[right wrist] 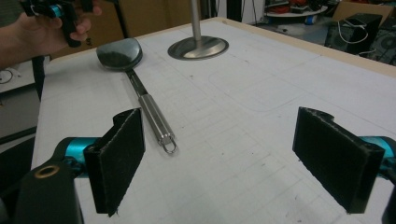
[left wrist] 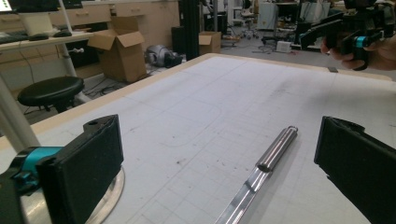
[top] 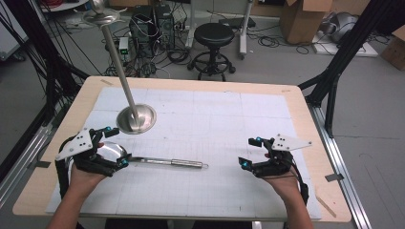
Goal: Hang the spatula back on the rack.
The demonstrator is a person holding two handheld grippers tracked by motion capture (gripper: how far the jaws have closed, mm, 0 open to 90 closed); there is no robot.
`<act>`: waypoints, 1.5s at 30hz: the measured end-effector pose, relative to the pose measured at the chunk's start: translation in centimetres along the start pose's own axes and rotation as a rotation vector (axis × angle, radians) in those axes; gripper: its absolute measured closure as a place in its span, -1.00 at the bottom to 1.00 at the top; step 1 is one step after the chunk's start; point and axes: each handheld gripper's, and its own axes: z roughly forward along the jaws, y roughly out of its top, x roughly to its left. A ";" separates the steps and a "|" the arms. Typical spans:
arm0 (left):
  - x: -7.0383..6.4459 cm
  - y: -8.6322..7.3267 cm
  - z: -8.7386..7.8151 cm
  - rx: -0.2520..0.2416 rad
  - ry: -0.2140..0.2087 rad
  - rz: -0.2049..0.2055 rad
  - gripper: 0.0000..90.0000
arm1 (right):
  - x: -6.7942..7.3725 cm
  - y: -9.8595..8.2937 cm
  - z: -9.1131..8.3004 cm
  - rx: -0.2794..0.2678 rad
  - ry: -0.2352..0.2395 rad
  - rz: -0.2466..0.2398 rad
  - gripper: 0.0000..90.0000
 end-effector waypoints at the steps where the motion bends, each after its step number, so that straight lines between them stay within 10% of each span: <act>1: 0.0 0.1 0.1 0.004 -0.009 0.001 -0.96 | 0.0 0.0 0.0 0.002 0.000 -0.003 -0.64; 14: -1.5 2.2 5.8 0.125 -0.147 0.057 -0.96 | -0.6 -0.5 -1.3 -0.027 -0.019 0.029 -0.65; 27: -3.2 2.3 11.6 0.368 -0.267 0.145 -0.96 | -1.1 -0.9 -1.3 -0.022 -0.024 0.049 -0.65; 45: -3.8 -0.8 15.2 0.671 -0.309 0.217 -0.92 | -1.1 -1.0 -0.8 -0.002 -0.022 0.045 -0.65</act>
